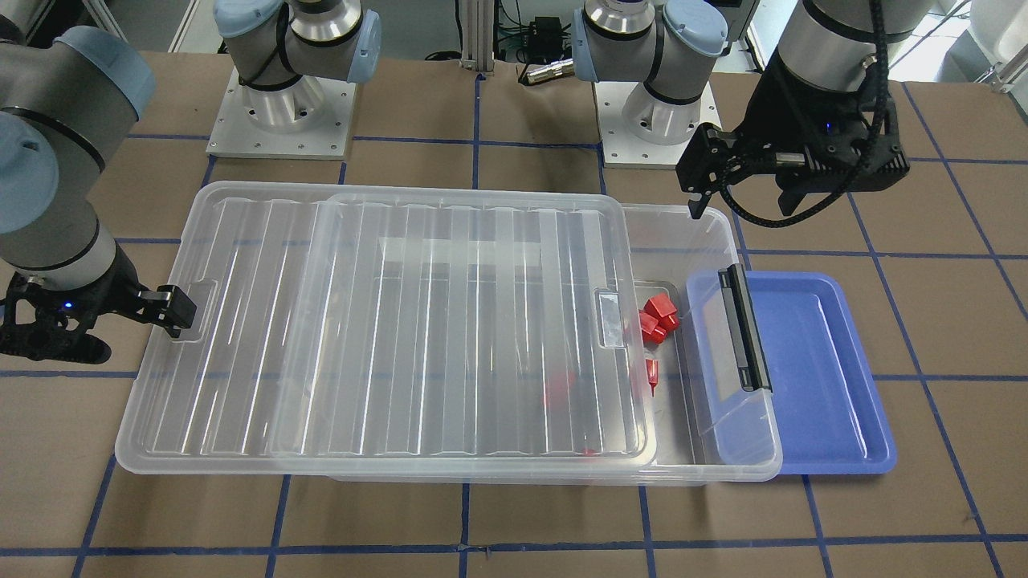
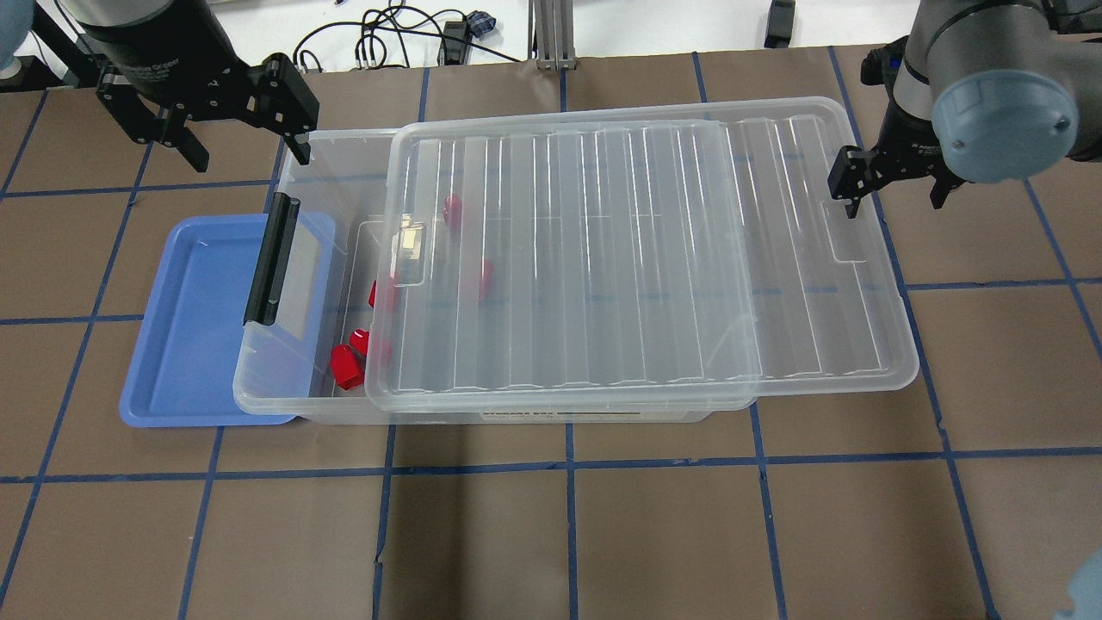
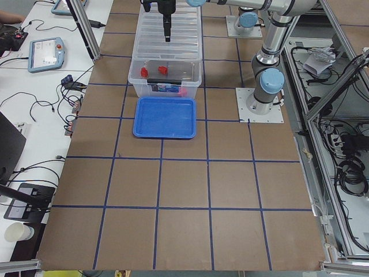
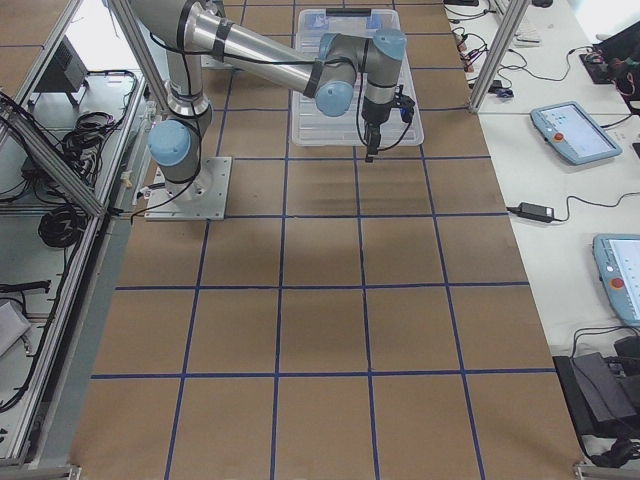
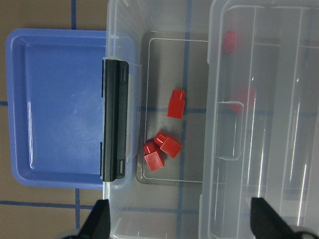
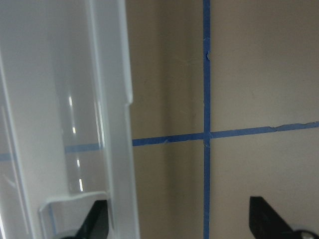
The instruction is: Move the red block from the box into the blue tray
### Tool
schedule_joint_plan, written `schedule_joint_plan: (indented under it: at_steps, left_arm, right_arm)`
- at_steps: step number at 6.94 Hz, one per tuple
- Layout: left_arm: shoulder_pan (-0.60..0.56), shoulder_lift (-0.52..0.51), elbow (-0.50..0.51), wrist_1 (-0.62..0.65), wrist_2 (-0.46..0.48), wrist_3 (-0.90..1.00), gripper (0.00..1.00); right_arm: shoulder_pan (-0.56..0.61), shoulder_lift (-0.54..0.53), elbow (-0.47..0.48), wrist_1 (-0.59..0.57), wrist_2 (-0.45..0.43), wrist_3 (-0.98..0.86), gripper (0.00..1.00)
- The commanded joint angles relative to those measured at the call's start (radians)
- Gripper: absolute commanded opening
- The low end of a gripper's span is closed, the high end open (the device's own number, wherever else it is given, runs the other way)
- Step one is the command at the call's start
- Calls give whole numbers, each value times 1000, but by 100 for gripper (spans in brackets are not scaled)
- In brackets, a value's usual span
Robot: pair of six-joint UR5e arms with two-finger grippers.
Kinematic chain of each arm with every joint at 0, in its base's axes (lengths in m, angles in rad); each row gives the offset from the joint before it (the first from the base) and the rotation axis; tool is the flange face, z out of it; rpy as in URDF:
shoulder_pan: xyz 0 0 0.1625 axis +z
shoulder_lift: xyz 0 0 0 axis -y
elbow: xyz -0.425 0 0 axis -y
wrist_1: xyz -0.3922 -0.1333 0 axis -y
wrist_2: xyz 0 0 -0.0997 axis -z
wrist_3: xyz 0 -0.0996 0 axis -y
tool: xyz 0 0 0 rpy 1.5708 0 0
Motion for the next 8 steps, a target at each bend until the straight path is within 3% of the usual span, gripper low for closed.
schedule_joint_plan:
  at_steps: [1, 4, 7, 8]
  left_arm:
    - [2, -16, 29, -1, -2, 5, 100]
    - [3, -50, 70, -11, -2, 2, 100]
    - [3, -75, 27, 4, -4, 11, 100]
    - [2, -91, -18, 91, -2, 13, 100]
  right_arm:
    - [-37, -3, -1, 0, 0, -31, 100]
    - [-76, 0, 1, -11, -2, -80, 100]
    - [-124, -6, -1, -15, 0, -98, 100]
    - [-119, -8, -10, -9, 5, -98, 100]
